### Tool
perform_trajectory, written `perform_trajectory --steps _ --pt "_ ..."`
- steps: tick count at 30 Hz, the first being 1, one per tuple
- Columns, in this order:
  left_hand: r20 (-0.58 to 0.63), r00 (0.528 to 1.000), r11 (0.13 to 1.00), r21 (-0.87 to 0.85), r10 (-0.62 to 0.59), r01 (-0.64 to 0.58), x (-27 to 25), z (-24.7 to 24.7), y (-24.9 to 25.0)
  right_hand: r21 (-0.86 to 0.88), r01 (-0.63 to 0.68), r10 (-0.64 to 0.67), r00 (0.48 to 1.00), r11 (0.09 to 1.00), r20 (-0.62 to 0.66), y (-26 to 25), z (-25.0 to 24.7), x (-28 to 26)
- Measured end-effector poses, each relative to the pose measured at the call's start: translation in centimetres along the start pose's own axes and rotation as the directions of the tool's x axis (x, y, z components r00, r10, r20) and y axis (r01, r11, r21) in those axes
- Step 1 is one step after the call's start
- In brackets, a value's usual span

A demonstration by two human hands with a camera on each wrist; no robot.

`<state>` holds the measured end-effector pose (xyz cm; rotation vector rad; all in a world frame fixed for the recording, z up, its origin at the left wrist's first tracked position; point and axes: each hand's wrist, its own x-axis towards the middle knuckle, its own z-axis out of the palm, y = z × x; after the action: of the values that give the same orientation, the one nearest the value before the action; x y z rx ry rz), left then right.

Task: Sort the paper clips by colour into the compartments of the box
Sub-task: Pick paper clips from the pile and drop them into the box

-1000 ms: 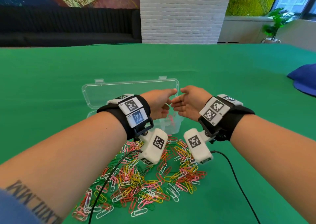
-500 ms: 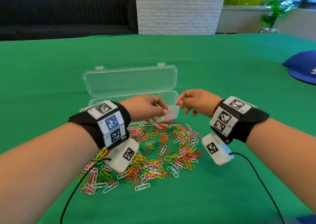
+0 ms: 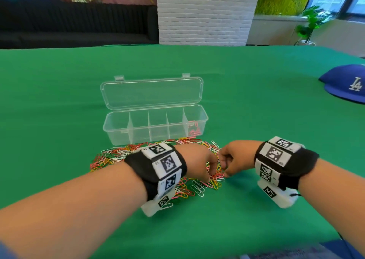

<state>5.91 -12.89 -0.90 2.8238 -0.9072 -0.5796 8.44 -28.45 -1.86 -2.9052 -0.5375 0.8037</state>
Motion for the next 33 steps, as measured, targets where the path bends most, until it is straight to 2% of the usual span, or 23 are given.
perform_trajectory --steps 4,10,17,23,28,33 --pt "0.001 1.0 0.999 0.032 -0.022 0.022 0.8 0.5 0.1 -0.016 0.026 -0.027 0.999 1.0 -0.038 0.0 0.6 0.3" --pt "0.006 0.997 0.994 -0.075 -0.079 0.08 1.1 0.8 -1.2 -0.079 0.068 -0.073 0.995 0.995 -0.071 -0.1 0.8 0.2" --pt "-0.008 0.997 0.994 -0.076 -0.081 0.08 1.0 0.9 -1.9 -0.166 0.068 -0.081 0.994 0.984 -0.075 -0.5 0.9 -0.1" --pt "-0.028 0.991 0.963 -0.241 -0.128 0.118 -0.3 0.1 -3.5 -0.226 0.08 -0.092 0.995 0.971 -0.043 -0.9 1.1 -0.2" --pt "-0.03 0.986 0.952 -0.264 -0.166 0.153 -0.9 -0.1 -4.0 -0.169 0.096 -0.105 0.993 0.981 -0.047 -0.9 1.0 -0.4" --pt "0.008 0.994 0.978 -0.175 -0.111 0.11 -0.5 0.3 -2.3 -0.055 0.085 -0.088 0.994 0.995 -0.066 -0.1 0.5 -0.8"
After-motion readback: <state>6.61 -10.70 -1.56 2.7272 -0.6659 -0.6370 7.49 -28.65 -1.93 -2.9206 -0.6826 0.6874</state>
